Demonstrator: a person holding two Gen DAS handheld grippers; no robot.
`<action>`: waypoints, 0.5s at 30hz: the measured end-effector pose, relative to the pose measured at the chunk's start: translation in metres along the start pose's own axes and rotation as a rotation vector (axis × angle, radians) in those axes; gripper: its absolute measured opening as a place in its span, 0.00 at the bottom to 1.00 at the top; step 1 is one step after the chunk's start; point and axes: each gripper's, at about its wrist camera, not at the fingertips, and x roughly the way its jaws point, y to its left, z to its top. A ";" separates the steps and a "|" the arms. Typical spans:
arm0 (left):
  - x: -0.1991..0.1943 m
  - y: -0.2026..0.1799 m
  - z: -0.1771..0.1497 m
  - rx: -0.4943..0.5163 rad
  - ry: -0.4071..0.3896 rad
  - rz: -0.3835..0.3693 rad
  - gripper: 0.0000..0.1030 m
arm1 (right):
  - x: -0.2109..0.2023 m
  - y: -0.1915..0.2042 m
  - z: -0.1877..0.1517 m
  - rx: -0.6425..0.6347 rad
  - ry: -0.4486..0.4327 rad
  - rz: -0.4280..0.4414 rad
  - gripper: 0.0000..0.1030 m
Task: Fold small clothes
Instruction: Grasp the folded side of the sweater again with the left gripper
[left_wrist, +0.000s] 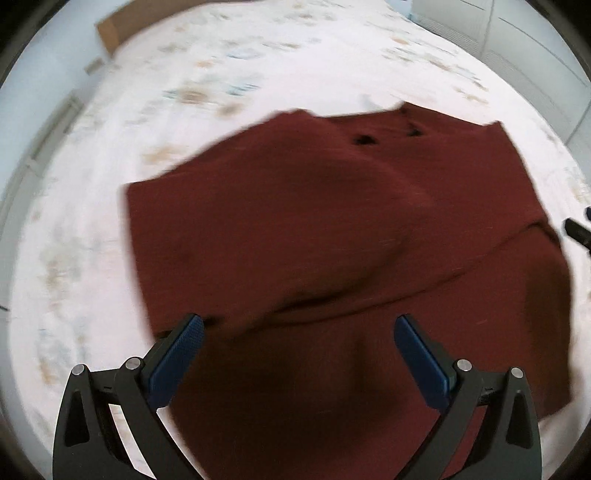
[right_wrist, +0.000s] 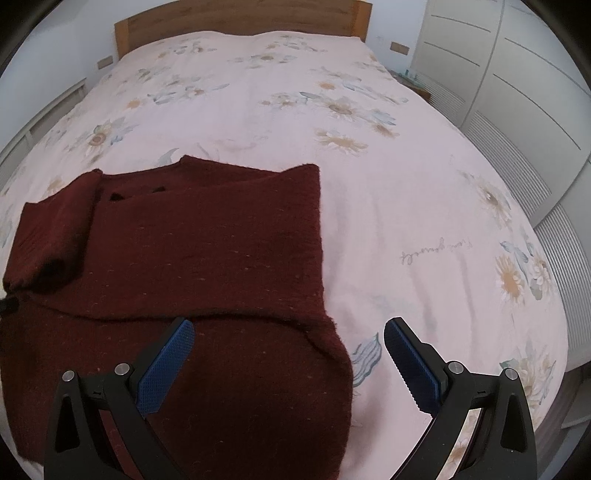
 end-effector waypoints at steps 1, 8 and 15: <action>-0.002 0.009 -0.003 -0.009 -0.008 0.014 0.99 | -0.001 0.003 0.001 -0.005 -0.002 0.002 1.00; 0.012 0.075 -0.017 -0.124 0.006 0.072 0.98 | -0.003 0.024 0.003 -0.048 0.000 0.008 1.00; 0.046 0.097 -0.019 -0.165 0.061 0.045 0.78 | 0.000 0.038 -0.005 -0.065 0.021 -0.001 1.00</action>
